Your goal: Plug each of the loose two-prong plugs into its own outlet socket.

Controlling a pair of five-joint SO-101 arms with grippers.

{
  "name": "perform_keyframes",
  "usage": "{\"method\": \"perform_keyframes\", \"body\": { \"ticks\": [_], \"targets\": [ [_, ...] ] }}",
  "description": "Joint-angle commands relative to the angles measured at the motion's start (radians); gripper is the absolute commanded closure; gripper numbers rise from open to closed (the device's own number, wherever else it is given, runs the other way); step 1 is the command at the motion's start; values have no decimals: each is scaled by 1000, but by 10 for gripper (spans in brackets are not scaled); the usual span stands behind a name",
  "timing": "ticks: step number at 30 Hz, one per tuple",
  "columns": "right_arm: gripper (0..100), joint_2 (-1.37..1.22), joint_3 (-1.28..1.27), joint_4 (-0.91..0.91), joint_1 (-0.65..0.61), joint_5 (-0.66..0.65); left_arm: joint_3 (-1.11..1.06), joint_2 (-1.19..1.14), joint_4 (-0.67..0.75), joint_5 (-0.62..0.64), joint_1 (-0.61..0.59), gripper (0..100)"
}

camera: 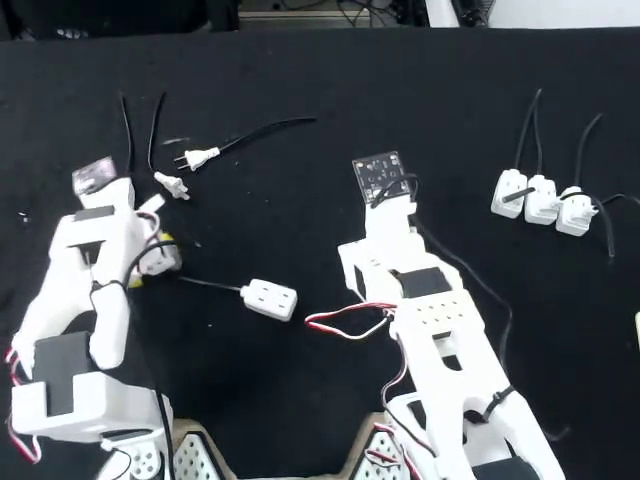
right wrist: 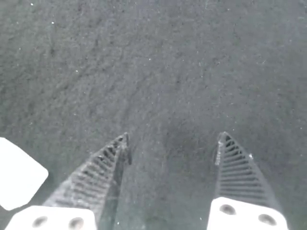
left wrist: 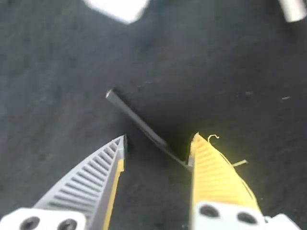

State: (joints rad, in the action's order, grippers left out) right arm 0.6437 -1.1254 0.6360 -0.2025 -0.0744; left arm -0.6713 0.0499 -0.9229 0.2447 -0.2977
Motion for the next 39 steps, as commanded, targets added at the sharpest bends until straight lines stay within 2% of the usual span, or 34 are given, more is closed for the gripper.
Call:
{"method": "perform_keyframes", "body": {
  "ticks": [1,8,12,15,19,21,24,30,39],
  "targets": [
    [730,41,30,-25,20,0,39,-2,-109,-20,-62,784],
    [730,41,30,-25,20,0,-8,-2,-135,-175,-194,784],
    [730,41,30,-25,20,0,16,74,-141,-233,-269,784],
    [730,41,31,-25,20,-2,87,175,-170,-318,-248,782],
    [730,41,35,-25,20,-2,254,236,-181,-414,-154,780],
    [730,41,35,-25,20,-2,360,206,-181,-373,-101,780],
    [730,41,35,-25,20,-2,507,78,-170,-230,-10,779],
    [730,41,31,-25,20,-2,851,-341,-152,12,87,779],
    [730,41,35,-25,20,-2,1392,-813,-388,54,99,779]
  ]
}}
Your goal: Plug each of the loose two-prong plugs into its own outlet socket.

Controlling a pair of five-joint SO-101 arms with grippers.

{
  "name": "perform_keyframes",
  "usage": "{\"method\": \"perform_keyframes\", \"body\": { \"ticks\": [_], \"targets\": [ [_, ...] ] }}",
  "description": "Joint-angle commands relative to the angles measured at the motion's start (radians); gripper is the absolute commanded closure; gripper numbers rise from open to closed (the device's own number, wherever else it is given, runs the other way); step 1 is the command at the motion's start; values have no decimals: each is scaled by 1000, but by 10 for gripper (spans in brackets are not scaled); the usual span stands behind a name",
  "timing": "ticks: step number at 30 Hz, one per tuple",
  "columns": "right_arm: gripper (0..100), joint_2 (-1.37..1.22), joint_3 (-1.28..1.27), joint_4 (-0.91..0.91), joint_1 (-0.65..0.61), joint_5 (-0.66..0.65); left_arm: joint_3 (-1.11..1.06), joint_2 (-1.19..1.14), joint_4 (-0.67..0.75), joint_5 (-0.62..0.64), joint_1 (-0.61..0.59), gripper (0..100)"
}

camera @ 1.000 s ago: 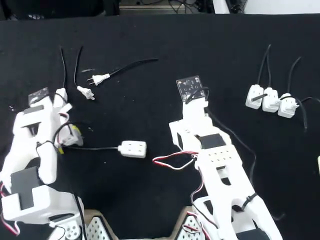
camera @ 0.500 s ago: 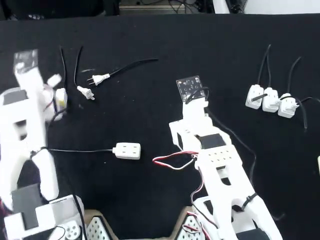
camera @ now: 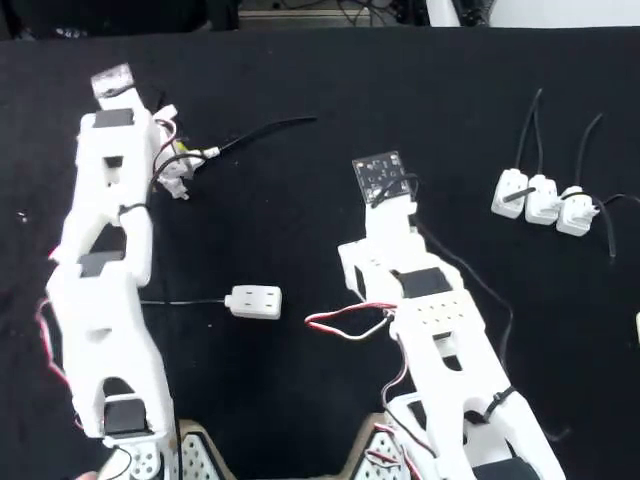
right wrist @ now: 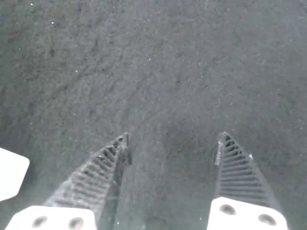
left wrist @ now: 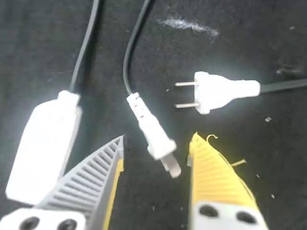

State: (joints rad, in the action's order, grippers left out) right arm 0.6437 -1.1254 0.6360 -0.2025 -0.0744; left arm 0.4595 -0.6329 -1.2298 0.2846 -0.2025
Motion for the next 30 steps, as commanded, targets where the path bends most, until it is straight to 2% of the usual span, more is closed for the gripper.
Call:
{"method": "perform_keyframes", "body": {
  "ticks": [1,5,10,13,17,22,28,30],
  "targets": [
    [730,41,35,-25,20,-2,312,-173,-103,14,1,780],
    [730,41,31,-25,20,-2,496,-308,-219,14,-5,793],
    [730,41,31,-25,20,-2,751,-385,-433,14,-2,975],
    [730,41,31,-25,20,-2,898,-407,-529,14,-5,965],
    [730,41,31,-25,20,-2,928,-388,-534,8,-13,970],
    [730,41,31,-25,20,-2,756,-279,-535,6,-7,970],
    [730,41,33,-25,20,-2,317,68,-532,2,4,970],
    [730,45,36,-25,23,0,176,198,-519,-34,27,970]
  ]
}}
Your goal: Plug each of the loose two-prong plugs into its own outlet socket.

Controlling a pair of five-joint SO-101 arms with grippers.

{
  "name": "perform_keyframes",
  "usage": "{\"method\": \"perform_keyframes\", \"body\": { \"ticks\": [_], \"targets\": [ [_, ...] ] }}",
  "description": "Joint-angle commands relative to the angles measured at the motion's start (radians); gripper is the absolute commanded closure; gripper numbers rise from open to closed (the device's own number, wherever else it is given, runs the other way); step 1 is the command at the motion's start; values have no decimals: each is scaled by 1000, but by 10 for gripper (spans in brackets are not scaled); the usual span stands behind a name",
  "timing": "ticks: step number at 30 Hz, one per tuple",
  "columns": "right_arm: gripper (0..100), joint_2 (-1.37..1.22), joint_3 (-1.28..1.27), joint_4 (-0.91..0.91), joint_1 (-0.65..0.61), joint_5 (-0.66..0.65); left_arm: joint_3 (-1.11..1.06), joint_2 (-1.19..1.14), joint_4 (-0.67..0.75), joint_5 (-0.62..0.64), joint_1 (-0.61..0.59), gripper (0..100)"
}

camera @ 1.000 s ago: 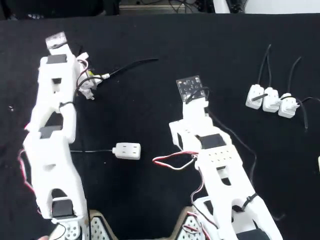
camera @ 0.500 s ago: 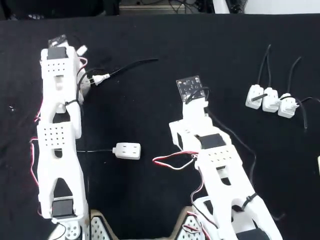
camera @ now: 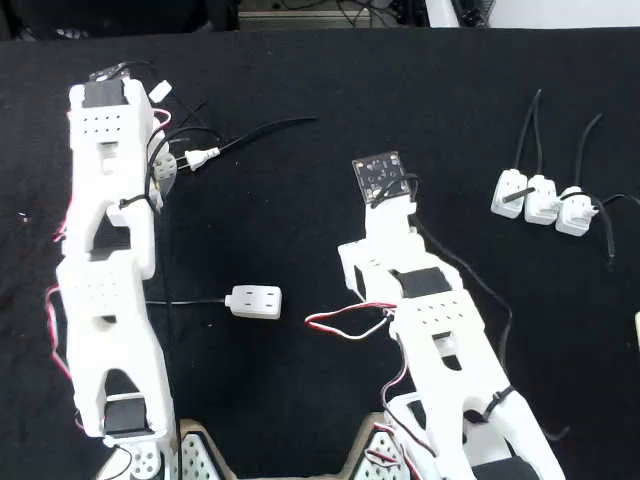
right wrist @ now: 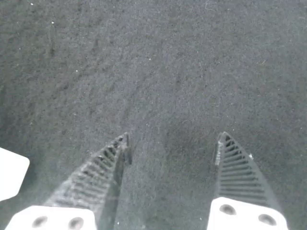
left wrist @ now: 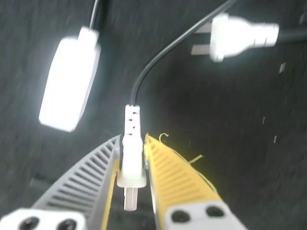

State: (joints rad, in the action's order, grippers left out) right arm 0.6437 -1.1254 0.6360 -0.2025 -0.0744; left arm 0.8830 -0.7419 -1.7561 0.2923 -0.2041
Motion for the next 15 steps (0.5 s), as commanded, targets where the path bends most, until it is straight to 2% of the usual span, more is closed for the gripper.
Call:
{"method": "perform_keyframes", "body": {
  "ticks": [1,4,9,12,15],
  "targets": [
    [730,47,36,-25,23,2,-317,370,25,-66,51,970],
    [730,48,64,15,26,0,-538,549,91,-130,133,970],
    [730,48,291,393,104,-58,-909,809,255,-219,332,968],
    [730,48,343,543,199,-157,-1115,931,404,-222,437,967],
    [730,48,329,594,278,-227,-1308,1022,591,-222,549,966]
  ]
}}
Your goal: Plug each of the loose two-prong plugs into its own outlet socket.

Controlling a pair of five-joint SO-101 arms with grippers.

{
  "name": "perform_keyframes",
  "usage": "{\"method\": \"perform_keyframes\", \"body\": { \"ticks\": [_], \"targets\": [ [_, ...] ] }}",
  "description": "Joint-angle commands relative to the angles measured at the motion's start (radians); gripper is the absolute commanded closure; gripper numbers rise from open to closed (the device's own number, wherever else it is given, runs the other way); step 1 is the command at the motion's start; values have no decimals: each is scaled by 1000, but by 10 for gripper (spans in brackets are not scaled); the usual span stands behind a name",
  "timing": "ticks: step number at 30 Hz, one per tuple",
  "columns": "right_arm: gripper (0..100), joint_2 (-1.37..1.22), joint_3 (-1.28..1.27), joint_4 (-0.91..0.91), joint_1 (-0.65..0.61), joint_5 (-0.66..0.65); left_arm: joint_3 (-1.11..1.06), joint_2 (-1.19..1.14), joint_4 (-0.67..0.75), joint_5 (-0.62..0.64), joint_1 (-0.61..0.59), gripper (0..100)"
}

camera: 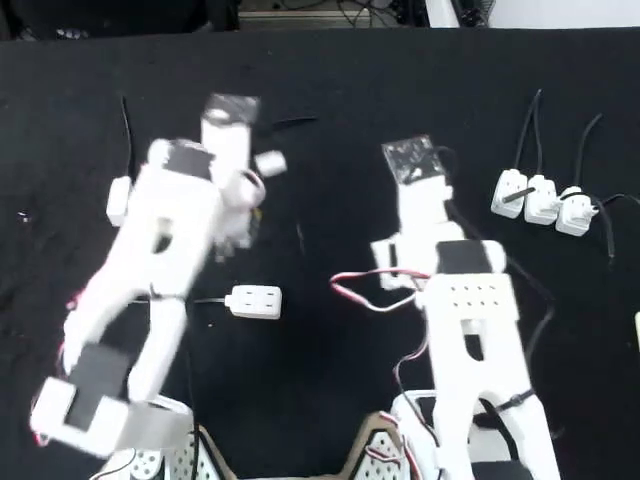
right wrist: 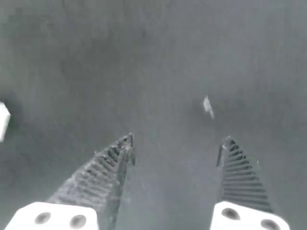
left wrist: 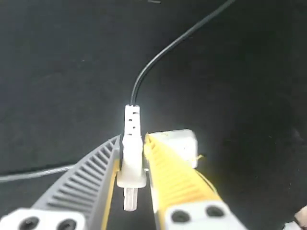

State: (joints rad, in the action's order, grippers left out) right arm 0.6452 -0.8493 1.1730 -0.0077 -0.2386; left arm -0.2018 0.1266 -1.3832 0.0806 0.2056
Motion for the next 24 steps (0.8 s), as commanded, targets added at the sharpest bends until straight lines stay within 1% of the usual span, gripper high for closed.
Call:
{"method": "perform_keyframes", "body": {
  "ticks": [1,3,5,8,10,12,16,19,22,24],
  "targets": [
    [730,47,38,55,103,-77,-280,173,278,-5,176,958],
    [730,56,2,46,133,-103,-387,196,394,-2,239,924],
    [730,85,-39,40,146,-127,-469,199,494,-2,272,886],
    [730,160,-90,44,146,-147,-533,203,572,-2,277,845],
    [730,220,-116,44,146,-158,-538,209,559,-2,272,828],
    [730,278,-137,44,144,-175,-513,216,511,-2,259,822],
    [730,343,-174,44,118,-212,-429,276,316,-11,170,821],
    [730,335,-208,41,15,-258,-424,334,227,-21,62,820],
    [730,325,-228,40,-129,-374,-512,376,230,-100,-59,821],
    [730,323,-226,40,-224,-456,-585,402,255,-130,-145,822]
  ]
}}
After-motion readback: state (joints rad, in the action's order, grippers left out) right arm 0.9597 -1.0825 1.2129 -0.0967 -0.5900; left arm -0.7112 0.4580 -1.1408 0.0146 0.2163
